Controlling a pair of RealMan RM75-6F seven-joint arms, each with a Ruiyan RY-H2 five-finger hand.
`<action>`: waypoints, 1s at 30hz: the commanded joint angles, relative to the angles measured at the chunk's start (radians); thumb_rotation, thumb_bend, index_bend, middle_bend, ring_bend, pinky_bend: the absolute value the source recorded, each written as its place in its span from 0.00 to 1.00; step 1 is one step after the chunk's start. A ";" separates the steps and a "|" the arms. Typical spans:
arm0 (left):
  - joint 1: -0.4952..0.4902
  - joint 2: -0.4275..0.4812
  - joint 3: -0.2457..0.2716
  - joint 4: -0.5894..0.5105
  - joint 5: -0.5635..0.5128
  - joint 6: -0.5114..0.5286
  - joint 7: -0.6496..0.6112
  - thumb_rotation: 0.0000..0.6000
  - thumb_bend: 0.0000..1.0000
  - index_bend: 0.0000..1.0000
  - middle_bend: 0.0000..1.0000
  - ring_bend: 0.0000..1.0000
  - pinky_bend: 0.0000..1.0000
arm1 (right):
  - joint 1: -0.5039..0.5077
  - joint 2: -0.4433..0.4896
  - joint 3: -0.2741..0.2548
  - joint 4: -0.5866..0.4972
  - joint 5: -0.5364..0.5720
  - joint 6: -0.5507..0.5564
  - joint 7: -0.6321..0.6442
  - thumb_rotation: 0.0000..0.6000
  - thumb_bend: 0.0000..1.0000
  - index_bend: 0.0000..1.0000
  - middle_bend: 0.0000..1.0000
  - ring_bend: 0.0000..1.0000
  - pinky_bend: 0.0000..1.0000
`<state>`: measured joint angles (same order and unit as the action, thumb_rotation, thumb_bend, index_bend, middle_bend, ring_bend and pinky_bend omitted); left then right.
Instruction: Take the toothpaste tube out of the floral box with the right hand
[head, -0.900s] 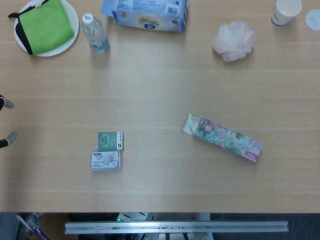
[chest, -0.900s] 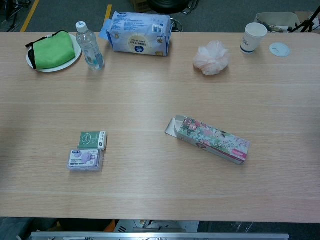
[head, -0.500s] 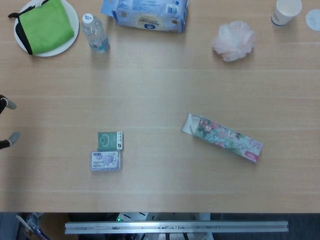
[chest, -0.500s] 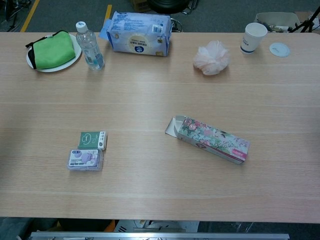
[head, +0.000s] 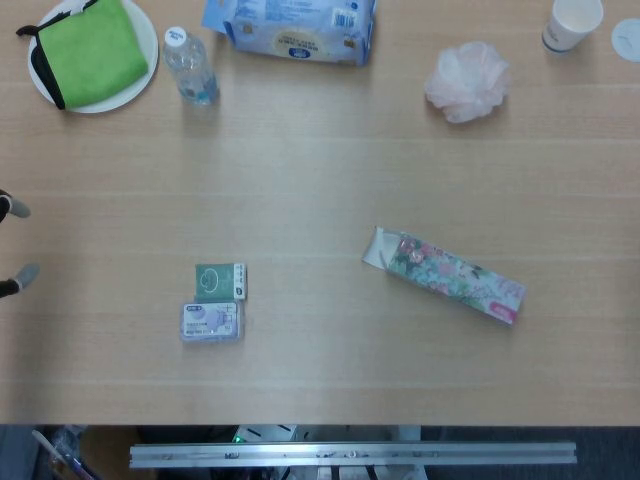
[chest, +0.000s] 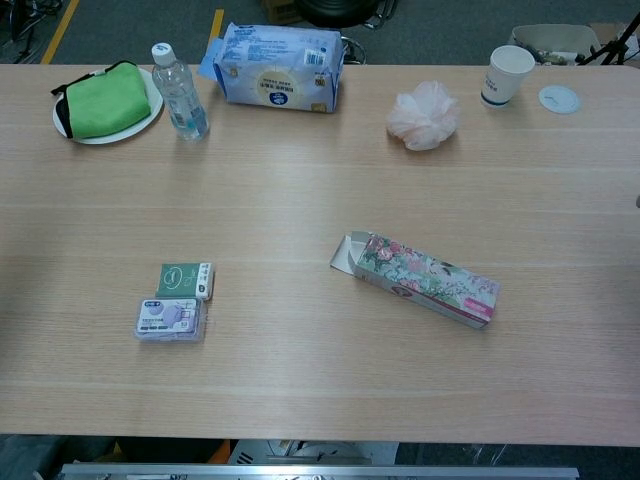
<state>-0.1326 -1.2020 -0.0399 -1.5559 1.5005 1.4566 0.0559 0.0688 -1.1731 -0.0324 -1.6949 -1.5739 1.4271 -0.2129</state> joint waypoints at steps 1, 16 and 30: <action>0.000 -0.001 0.001 0.002 0.002 0.000 -0.003 1.00 0.12 0.39 0.35 0.32 0.51 | -0.006 -0.032 -0.012 -0.030 -0.005 -0.006 -0.043 1.00 0.11 0.44 0.32 0.22 0.30; 0.010 -0.008 0.008 0.043 -0.006 -0.004 -0.067 1.00 0.12 0.39 0.35 0.32 0.52 | -0.006 -0.224 -0.026 -0.071 0.045 -0.070 -0.244 1.00 0.00 0.38 0.27 0.18 0.26; 0.019 -0.008 0.018 0.071 -0.006 -0.009 -0.119 1.00 0.12 0.39 0.35 0.32 0.53 | 0.009 -0.395 -0.037 0.035 0.031 -0.105 -0.334 1.00 0.00 0.35 0.24 0.15 0.25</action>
<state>-0.1137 -1.2096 -0.0223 -1.4858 1.4948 1.4477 -0.0620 0.0789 -1.5553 -0.0699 -1.6624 -1.5536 1.3258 -0.5323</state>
